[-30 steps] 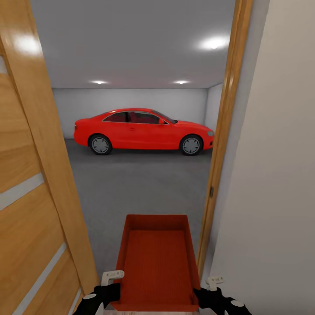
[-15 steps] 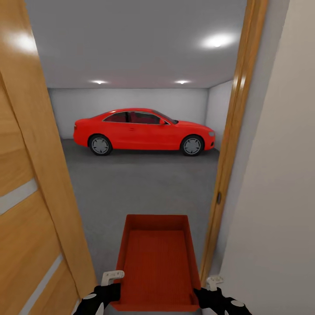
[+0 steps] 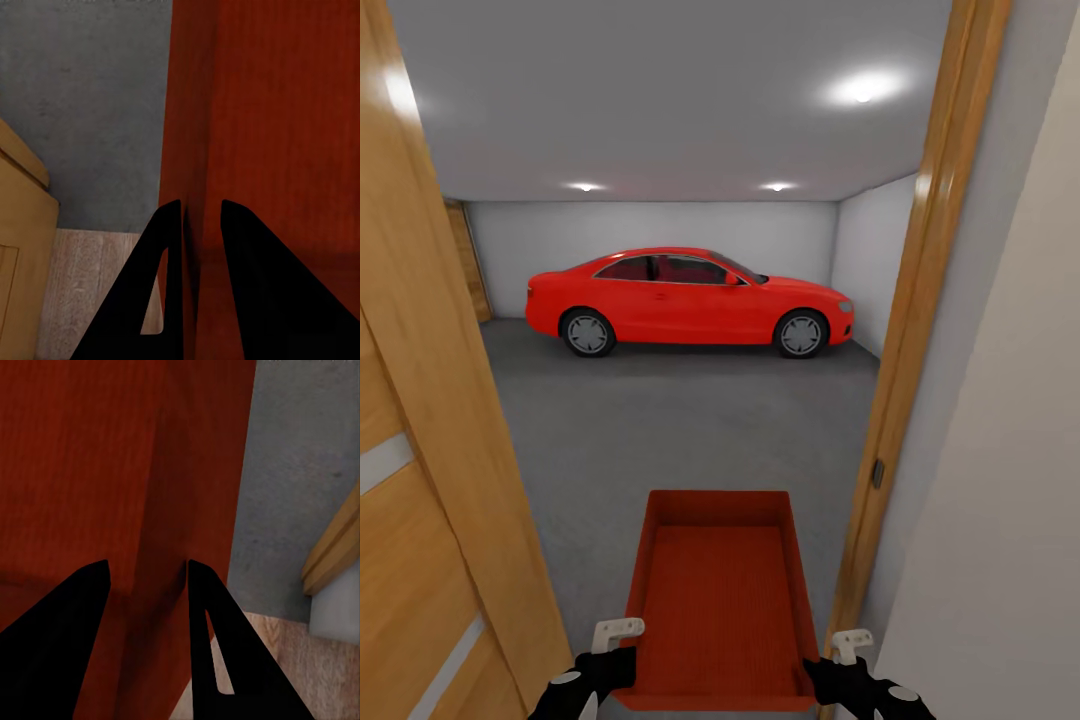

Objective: Move the two storage containers from the living room to the garage. In the garage, place one container on the floor and stack the other container on top of it (either order is fine).

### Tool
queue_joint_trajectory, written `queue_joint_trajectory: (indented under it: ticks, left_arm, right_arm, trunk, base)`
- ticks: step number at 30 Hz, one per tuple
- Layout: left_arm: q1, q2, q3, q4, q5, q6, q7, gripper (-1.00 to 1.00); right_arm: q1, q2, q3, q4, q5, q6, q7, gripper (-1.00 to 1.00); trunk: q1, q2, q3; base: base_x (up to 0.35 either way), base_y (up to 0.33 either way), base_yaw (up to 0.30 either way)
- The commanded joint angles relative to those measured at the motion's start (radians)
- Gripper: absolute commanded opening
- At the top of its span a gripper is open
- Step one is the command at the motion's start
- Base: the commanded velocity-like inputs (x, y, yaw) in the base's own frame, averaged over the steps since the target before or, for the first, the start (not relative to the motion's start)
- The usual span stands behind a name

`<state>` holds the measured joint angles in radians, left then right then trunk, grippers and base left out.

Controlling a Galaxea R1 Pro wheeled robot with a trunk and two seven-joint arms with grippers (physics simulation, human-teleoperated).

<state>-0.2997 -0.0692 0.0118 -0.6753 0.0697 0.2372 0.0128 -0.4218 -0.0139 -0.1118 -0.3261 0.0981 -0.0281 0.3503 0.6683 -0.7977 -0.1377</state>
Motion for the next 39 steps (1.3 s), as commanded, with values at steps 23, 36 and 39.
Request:
queue_joint_trajectory:
  ticks: [23, 36, 39]
  left_arm:
    - [-0.001, -0.009, 0.003, -0.004, 0.009, -0.012, 0.003, -1.00]
    - [-0.001, -0.010, 0.003, -0.004, 0.009, -0.013, 0.003, -1.00]
    - [-0.001, -0.011, 0.004, -0.004, 0.009, -0.013, 0.003, -1.00]
  right_arm:
    - [0.000, 0.015, -0.002, 0.004, 0.022, -0.001, 0.010, -1.00]
    - [0.000, 0.015, -0.002, 0.004, 0.022, -0.003, 0.009, -1.00]
    - [0.000, 0.015, -0.002, 0.004, 0.022, -0.004, 0.010, -1.00]
  trunk:
    - [0.000, -0.001, -0.002]
    - [0.000, -0.001, -0.002]
    - [0.000, -0.001, -0.002]
  base:
    - [0.113, 0.031, 0.000]
    - [0.075, 0.016, 0.000]
    - [0.000, 0.000, 0.000]
